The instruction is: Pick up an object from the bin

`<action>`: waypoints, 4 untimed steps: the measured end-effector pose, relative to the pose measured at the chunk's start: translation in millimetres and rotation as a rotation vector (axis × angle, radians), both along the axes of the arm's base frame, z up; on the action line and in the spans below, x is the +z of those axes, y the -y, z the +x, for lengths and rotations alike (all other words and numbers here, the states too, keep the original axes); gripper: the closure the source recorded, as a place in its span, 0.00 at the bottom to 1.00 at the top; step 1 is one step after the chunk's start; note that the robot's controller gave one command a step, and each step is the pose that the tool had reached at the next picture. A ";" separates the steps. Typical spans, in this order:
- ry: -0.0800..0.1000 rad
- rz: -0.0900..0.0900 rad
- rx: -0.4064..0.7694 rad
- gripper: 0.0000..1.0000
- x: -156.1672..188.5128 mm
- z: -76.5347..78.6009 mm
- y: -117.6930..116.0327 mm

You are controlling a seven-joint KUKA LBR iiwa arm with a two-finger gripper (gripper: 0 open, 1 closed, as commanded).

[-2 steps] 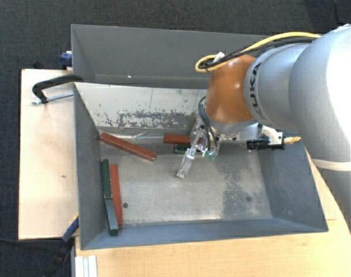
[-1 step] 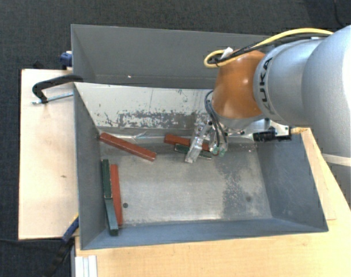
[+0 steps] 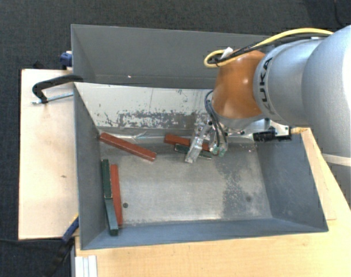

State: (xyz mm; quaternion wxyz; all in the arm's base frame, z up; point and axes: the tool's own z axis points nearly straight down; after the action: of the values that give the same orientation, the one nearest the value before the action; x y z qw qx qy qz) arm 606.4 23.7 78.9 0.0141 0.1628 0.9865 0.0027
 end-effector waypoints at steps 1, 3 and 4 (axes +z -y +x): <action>-0.018 0.001 0.001 1.00 47.5 2.9 -0.8; -0.020 0.000 0.002 1.00 55.4 5.2 -1.5; -0.029 0.000 0.002 1.00 19.9 0.4 -1.7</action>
Offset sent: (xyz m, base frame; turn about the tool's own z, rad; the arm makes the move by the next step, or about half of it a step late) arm 0.0001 -0.0001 0.0066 -0.0002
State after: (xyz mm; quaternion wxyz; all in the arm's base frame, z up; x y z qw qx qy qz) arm 606.8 25.4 98.8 0.0000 0.1618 0.9868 0.0003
